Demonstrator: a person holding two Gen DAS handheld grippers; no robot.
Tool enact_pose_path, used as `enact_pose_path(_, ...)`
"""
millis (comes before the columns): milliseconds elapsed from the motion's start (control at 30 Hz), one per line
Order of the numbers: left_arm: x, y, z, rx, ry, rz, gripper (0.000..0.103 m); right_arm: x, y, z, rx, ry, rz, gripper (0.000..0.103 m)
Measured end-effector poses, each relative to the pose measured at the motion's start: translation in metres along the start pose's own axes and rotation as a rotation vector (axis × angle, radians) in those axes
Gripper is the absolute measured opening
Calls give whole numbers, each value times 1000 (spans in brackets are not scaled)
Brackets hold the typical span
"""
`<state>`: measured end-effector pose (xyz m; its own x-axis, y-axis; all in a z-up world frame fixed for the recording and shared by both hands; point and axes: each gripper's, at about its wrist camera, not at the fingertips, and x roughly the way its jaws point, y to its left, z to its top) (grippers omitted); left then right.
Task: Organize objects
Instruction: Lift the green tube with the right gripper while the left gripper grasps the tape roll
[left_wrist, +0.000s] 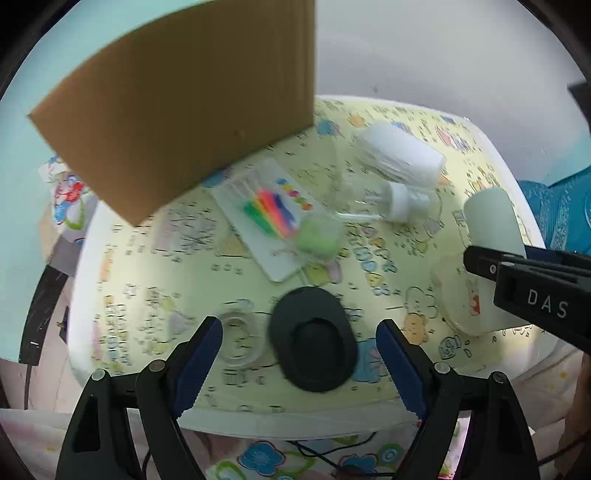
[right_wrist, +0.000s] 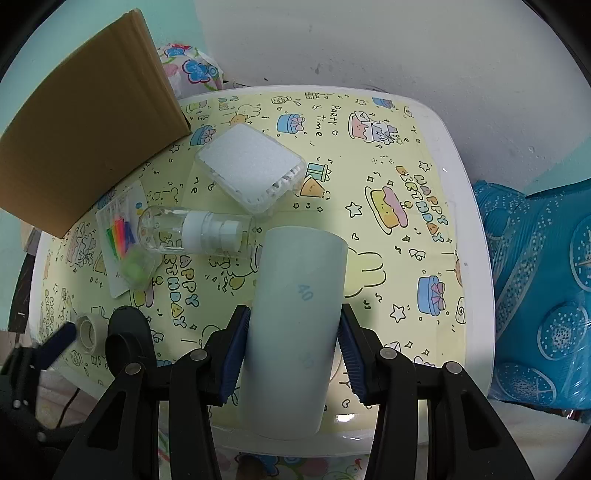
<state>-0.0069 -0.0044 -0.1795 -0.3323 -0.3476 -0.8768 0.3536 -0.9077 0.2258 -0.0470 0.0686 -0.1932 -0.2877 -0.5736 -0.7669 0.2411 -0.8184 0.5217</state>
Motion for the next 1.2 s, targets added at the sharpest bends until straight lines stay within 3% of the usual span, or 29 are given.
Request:
enact_pose_path(233, 5, 41, -3, -78, 15, 30, 87, -1, 12, 5, -11, -2, 13, 50)
enact_pose_path(433, 9, 55, -5, -89, 24, 61, 86, -4, 33, 14, -42, -19, 34, 50)
enact_pose_path(1000, 32, 33, -1, -33, 60, 20, 84, 5, 46, 12, -66, -10, 29, 49)
enact_pose_path(1200, 33, 30, 3, -60, 58, -18, 71, 9, 38, 8, -48, -5, 26, 49)
